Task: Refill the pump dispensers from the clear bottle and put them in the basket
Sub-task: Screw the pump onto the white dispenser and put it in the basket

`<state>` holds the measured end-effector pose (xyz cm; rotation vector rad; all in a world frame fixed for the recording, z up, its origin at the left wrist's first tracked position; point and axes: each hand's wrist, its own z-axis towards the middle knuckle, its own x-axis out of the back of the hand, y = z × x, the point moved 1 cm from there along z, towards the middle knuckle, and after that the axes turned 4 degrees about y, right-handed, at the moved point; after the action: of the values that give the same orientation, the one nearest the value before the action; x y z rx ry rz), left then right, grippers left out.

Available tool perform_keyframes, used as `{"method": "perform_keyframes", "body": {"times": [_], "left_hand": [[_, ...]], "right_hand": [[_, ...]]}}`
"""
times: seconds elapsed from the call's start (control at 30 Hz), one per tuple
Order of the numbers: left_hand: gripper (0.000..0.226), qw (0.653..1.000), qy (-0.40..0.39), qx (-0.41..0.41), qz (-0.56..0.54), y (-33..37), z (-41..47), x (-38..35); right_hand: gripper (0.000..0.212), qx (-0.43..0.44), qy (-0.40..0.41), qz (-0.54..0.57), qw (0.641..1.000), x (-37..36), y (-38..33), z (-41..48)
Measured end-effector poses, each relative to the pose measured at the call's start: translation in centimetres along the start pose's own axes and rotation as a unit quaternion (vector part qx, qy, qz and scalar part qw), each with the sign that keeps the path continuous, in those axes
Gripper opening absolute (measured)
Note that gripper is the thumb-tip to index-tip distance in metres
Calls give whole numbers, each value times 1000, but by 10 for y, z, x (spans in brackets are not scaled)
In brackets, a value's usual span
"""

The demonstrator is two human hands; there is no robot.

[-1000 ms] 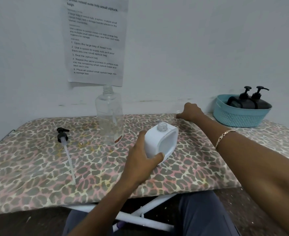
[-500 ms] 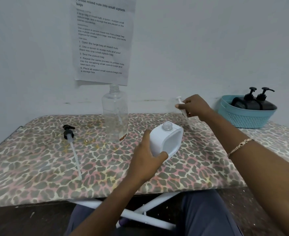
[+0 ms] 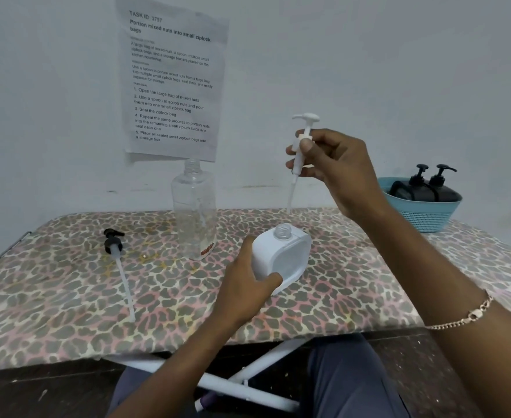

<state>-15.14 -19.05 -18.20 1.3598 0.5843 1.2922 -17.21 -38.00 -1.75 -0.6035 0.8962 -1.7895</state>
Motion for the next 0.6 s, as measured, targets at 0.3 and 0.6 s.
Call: {"method": "perform_keyframes", "body": {"times": [0.3, 0.6], "left_hand": [[76, 1000, 0, -1, 10, 2, -2, -1], [62, 1000, 0, -23, 4, 4, -4, 1]], "right_hand": [[25, -25, -33, -88, 995, -9, 24, -38], [31, -55, -37, -106, 992, -5, 48, -69]]}}
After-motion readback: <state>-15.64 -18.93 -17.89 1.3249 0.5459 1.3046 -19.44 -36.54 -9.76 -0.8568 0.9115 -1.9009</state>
